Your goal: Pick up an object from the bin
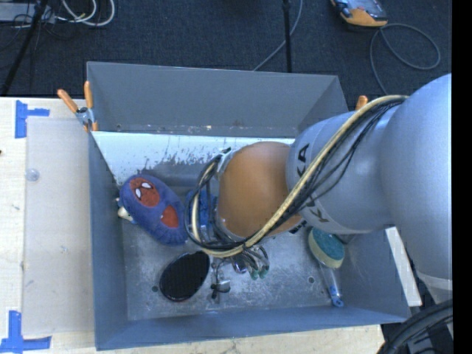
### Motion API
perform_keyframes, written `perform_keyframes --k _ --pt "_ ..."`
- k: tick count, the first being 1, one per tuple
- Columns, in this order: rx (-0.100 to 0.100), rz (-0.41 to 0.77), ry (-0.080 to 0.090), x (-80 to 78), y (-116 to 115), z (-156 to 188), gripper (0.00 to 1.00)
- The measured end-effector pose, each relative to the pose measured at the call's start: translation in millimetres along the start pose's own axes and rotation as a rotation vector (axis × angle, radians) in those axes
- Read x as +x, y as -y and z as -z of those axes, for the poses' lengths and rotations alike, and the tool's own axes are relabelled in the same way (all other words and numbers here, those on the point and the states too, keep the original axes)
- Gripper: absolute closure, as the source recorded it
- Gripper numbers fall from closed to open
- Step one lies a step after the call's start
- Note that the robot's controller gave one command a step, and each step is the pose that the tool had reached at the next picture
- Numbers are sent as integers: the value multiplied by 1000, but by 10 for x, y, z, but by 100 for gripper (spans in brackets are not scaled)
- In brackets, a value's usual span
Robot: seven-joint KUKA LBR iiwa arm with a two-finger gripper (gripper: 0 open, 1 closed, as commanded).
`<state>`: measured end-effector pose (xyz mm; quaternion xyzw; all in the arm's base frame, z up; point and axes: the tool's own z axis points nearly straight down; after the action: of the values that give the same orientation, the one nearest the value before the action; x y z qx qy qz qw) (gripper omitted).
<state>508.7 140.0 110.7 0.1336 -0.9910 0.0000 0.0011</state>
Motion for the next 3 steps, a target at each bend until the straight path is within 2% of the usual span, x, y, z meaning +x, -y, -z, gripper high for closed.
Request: perform_keyframes --k 1,2,3 --pt "-1 81 -3 -68 -144 -259 0" --pt "0 347 1 -57 -268 -410 100" --pt "0 346 1 -56 -266 -411 100"
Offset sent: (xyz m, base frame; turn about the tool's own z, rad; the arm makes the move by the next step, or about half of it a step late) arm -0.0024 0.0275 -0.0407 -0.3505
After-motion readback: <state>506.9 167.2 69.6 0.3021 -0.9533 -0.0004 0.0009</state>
